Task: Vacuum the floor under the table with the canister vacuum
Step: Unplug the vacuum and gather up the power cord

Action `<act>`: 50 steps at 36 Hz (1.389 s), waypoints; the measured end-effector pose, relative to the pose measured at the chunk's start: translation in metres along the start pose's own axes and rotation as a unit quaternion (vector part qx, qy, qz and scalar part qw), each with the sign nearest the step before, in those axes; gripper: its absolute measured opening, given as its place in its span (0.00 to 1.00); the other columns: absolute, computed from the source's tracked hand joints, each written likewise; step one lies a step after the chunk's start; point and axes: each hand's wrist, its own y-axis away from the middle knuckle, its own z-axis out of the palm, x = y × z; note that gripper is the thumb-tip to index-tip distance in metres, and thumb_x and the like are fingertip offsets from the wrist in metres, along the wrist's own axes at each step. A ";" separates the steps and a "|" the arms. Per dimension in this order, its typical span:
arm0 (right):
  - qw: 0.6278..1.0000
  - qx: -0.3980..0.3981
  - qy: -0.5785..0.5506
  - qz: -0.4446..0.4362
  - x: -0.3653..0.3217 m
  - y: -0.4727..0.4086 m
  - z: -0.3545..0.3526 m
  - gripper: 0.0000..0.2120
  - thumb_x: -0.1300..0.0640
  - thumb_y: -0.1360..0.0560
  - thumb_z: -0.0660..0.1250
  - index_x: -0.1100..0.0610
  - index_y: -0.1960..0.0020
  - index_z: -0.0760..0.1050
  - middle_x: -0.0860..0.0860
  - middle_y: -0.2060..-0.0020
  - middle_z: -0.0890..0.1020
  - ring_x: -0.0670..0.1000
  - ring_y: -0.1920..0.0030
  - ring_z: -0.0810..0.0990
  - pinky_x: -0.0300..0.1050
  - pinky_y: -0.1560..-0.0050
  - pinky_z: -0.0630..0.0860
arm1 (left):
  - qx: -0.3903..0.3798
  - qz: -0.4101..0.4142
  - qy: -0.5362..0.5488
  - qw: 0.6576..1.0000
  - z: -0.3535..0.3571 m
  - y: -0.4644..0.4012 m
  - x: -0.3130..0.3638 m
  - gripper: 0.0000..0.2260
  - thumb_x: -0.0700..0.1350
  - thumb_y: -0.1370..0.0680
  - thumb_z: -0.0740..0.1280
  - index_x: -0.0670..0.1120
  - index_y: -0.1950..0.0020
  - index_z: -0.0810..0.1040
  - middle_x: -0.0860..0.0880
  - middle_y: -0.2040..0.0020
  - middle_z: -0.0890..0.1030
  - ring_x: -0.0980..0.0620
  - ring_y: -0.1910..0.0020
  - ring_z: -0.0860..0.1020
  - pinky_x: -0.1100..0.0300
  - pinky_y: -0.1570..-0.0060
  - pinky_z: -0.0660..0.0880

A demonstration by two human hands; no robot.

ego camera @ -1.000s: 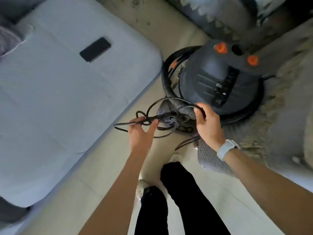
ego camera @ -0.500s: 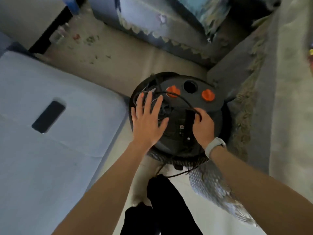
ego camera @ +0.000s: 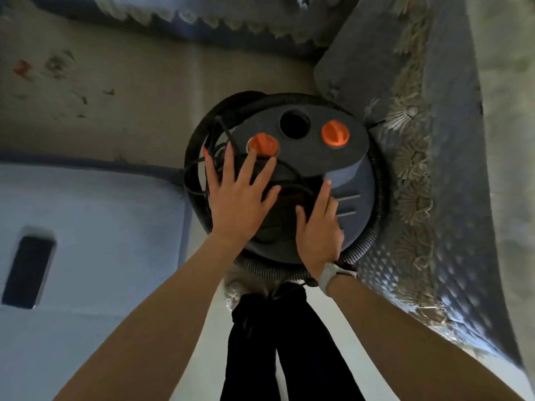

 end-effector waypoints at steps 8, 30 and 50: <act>0.998 0.004 -0.045 -0.035 -0.010 -0.045 0.002 0.31 0.44 0.22 0.51 0.61 0.25 0.54 0.62 0.44 0.75 0.61 0.69 0.79 0.46 0.79 0.72 | -0.011 -0.021 -0.077 0.997 -0.005 -0.049 -0.012 0.23 0.62 0.22 0.55 0.53 0.32 0.74 0.49 0.37 0.78 0.39 0.39 0.73 0.45 0.43 0.61; 0.978 -0.010 -0.036 -0.206 -0.101 -0.245 0.008 0.30 0.47 0.24 0.53 0.65 0.28 0.63 0.61 0.51 0.77 0.56 0.74 0.77 0.43 0.83 0.69 | -0.027 -0.136 -0.020 0.990 0.026 -0.193 -0.110 0.27 0.60 0.21 0.55 0.42 0.31 0.72 0.40 0.36 0.75 0.39 0.38 0.73 0.39 0.34 0.64; 0.914 -0.074 -0.025 -0.398 -0.282 -0.367 0.040 0.28 0.46 0.23 0.53 0.60 0.28 0.62 0.57 0.51 0.78 0.53 0.70 0.79 0.41 0.81 0.67 | -0.016 -0.384 0.003 0.923 0.032 -0.242 -0.250 0.27 0.58 0.21 0.54 0.41 0.29 0.69 0.39 0.30 0.70 0.37 0.33 0.68 0.35 0.32 0.58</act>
